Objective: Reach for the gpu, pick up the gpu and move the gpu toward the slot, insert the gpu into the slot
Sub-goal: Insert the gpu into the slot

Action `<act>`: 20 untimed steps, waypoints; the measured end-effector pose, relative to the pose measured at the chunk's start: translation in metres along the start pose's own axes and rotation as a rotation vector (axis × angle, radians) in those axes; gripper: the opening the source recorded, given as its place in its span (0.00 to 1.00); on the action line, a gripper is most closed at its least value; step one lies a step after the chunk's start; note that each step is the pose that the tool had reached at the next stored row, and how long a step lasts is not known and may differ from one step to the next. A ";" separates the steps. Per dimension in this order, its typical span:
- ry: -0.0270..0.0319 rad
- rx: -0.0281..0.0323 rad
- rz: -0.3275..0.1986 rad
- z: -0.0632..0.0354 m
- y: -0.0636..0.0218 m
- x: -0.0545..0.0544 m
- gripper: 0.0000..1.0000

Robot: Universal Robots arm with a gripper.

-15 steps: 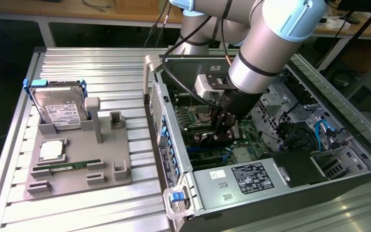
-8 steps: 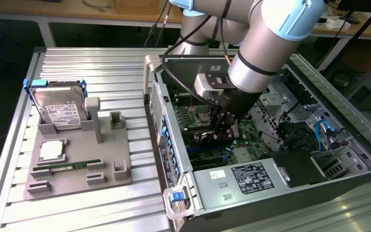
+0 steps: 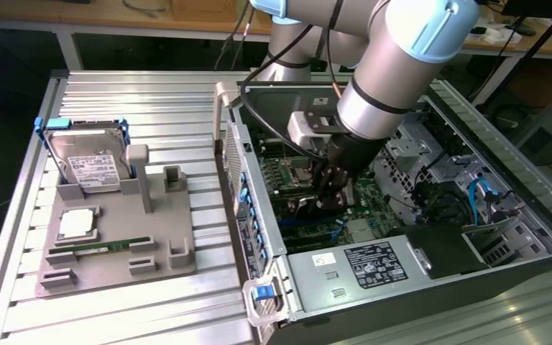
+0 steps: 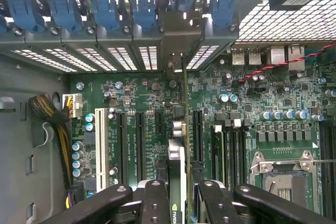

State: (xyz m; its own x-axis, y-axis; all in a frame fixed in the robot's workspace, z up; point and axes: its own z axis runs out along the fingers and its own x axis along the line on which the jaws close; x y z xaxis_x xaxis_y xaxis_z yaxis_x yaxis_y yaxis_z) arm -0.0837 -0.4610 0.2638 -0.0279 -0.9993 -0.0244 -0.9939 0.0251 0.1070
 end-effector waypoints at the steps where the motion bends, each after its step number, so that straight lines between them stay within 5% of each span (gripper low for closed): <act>1: 0.0003 -0.0001 -0.001 0.0003 0.0001 0.000 0.27; 20: 0.0023 -0.0005 -0.024 0.0025 0.0015 0.000 0.27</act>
State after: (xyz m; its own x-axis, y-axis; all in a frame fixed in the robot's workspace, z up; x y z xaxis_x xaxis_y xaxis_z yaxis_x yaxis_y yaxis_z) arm -0.0855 -0.4608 0.2615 -0.0042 -0.9997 -0.0246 -0.9943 0.0015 0.1070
